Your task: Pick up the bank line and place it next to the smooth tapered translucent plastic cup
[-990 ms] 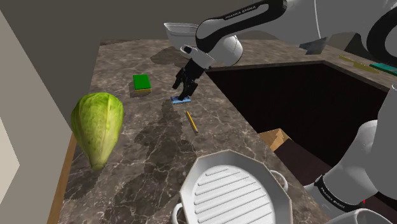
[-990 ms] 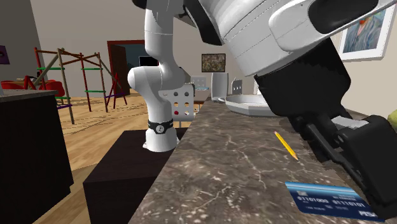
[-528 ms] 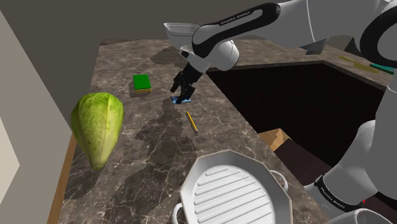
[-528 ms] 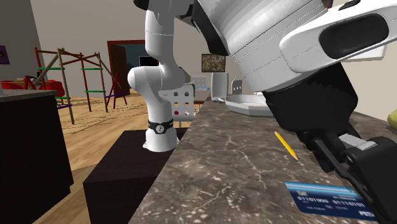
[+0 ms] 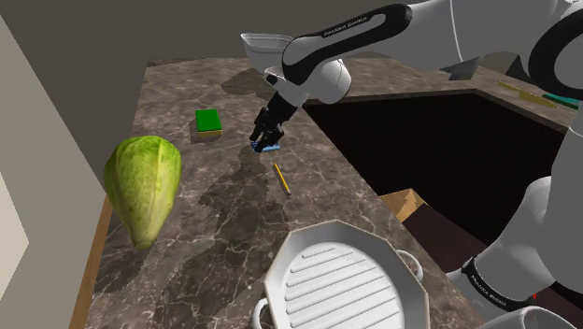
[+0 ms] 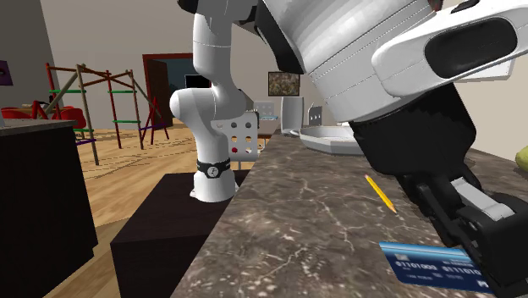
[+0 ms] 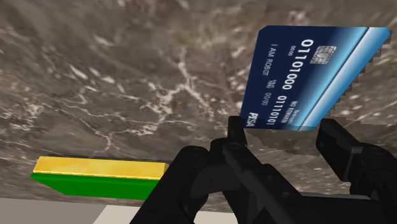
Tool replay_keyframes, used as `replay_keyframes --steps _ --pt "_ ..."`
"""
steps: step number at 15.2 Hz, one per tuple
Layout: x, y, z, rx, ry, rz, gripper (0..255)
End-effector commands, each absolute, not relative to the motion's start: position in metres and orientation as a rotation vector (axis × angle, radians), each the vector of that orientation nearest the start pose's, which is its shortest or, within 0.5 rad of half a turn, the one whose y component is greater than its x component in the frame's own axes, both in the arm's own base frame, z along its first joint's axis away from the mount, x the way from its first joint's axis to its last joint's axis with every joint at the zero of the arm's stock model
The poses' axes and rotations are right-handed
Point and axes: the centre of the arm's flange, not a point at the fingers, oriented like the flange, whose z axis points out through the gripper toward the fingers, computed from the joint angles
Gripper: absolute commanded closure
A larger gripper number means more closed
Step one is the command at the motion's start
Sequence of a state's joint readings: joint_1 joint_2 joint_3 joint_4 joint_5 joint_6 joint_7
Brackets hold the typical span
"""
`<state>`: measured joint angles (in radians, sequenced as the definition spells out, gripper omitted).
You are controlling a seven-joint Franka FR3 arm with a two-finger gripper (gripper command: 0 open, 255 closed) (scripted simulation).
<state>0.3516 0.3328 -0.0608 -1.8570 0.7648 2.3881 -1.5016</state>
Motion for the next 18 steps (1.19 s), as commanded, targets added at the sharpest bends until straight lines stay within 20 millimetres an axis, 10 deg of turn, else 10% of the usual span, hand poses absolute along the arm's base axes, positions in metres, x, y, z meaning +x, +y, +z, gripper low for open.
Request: replay_keyframes --steps 1,18 --pt "0.621 0.195 0.364 -2.183 -1.624 -0.659 255" --pt "0.621 0.195 0.432 -2.183 -1.624 -0.659 255"
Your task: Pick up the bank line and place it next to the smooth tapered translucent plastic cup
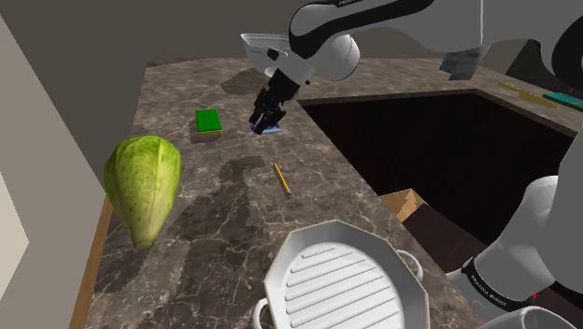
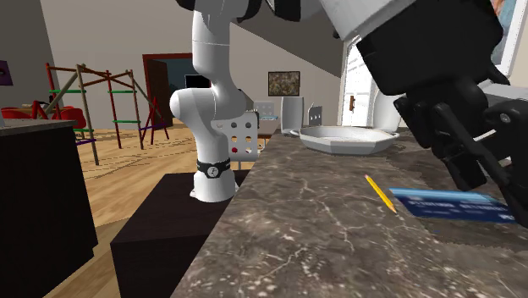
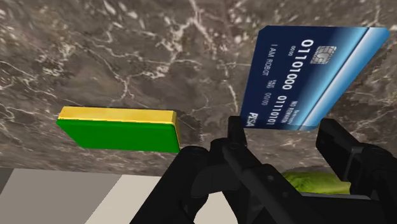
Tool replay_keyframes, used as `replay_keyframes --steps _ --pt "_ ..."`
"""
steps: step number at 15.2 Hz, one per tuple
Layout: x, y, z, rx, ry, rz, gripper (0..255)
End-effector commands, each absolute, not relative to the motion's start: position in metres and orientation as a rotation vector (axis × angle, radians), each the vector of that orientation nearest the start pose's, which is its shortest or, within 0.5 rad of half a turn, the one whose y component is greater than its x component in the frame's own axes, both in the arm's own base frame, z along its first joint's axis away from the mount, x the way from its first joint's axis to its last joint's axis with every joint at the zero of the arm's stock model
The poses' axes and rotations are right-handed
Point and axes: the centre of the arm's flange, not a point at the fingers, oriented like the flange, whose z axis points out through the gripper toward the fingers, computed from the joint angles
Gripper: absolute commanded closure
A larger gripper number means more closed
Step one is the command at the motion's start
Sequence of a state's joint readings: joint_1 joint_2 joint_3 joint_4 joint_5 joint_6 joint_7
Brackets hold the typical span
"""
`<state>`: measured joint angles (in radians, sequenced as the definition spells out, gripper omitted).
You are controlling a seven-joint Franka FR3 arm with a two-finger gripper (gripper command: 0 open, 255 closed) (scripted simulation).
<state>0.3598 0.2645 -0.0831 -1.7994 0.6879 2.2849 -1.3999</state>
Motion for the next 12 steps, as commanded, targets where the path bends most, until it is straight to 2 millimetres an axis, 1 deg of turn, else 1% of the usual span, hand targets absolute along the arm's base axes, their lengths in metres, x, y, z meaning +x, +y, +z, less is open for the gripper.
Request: replay_keyframes --steps 1,12 --pt "0.621 0.195 0.437 -2.183 -1.624 -0.659 255" --pt "0.621 0.195 0.496 -2.183 -1.624 -0.659 255"
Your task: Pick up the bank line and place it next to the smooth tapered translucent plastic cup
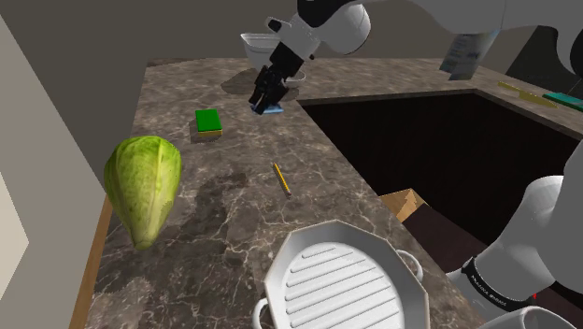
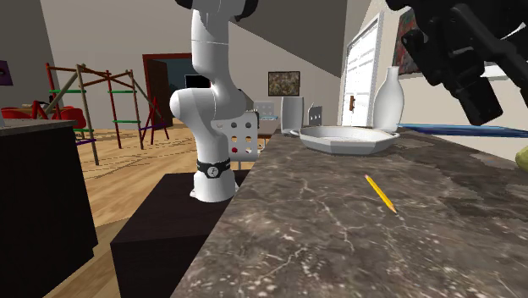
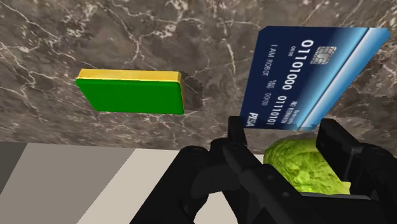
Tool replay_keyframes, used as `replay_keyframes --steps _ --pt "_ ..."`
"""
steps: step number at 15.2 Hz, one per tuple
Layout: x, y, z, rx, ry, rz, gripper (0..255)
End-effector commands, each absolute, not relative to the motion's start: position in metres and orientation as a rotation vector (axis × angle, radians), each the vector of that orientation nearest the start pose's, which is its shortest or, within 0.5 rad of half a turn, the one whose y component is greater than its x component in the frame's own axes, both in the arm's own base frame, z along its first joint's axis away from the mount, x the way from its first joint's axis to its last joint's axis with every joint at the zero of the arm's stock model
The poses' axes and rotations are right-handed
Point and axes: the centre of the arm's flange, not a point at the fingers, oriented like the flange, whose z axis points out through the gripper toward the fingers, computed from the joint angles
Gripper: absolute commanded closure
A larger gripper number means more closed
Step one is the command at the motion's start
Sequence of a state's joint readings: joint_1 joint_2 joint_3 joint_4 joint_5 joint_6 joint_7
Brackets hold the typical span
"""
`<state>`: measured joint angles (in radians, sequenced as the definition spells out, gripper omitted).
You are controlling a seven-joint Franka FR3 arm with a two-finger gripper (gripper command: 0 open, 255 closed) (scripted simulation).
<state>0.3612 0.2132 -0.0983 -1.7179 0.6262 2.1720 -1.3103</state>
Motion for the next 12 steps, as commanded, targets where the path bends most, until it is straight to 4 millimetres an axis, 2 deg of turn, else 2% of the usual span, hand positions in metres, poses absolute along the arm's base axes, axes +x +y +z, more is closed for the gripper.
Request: replay_keyframes --steps 1,12 --pt "0.621 0.195 0.501 -2.183 -1.624 -0.659 255" --pt "0.621 0.195 0.559 -2.183 -1.624 -0.659 255"
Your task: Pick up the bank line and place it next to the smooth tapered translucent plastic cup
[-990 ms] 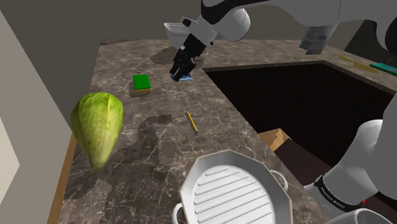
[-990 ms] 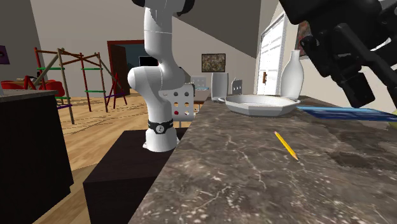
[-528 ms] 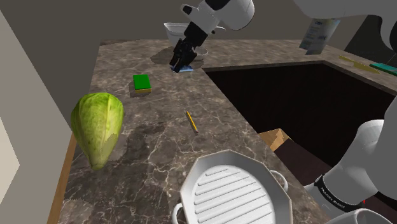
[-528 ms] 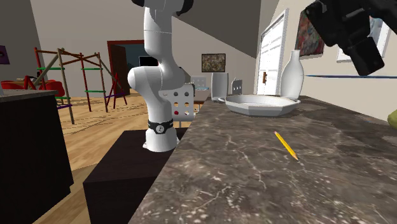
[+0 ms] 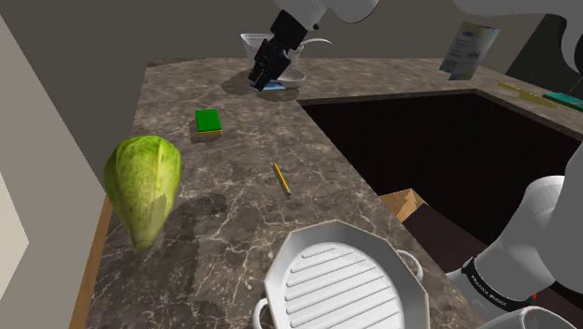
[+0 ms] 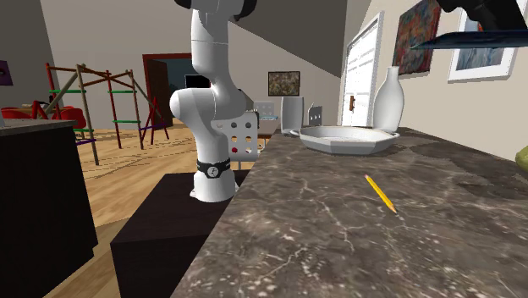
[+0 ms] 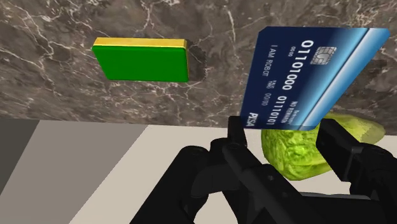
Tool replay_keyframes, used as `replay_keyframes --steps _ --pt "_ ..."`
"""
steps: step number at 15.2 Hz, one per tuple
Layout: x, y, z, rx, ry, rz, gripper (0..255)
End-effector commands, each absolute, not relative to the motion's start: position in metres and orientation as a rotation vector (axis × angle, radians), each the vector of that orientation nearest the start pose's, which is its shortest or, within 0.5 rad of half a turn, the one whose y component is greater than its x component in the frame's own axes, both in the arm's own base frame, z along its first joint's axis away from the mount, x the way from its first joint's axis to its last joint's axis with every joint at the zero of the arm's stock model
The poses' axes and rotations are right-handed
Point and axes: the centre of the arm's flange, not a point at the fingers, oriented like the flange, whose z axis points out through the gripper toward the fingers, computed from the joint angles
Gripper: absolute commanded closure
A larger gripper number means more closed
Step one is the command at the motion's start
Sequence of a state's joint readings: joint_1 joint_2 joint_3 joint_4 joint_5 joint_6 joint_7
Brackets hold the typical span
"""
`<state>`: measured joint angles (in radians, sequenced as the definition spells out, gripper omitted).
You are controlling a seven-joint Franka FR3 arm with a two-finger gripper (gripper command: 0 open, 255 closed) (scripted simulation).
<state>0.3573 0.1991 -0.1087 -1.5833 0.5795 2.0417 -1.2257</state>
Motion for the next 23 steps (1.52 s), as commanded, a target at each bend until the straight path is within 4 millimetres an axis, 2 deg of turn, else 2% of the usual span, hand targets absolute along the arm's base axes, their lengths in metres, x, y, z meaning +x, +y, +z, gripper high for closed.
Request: replay_keyframes --steps 1,4,23 --pt "0.621 0.195 0.564 -2.183 -1.624 -0.659 255" --pt "0.621 0.195 0.575 -2.183 -1.624 -0.659 255" --pt "0.378 0.258 0.576 -2.183 -1.624 -0.659 255"
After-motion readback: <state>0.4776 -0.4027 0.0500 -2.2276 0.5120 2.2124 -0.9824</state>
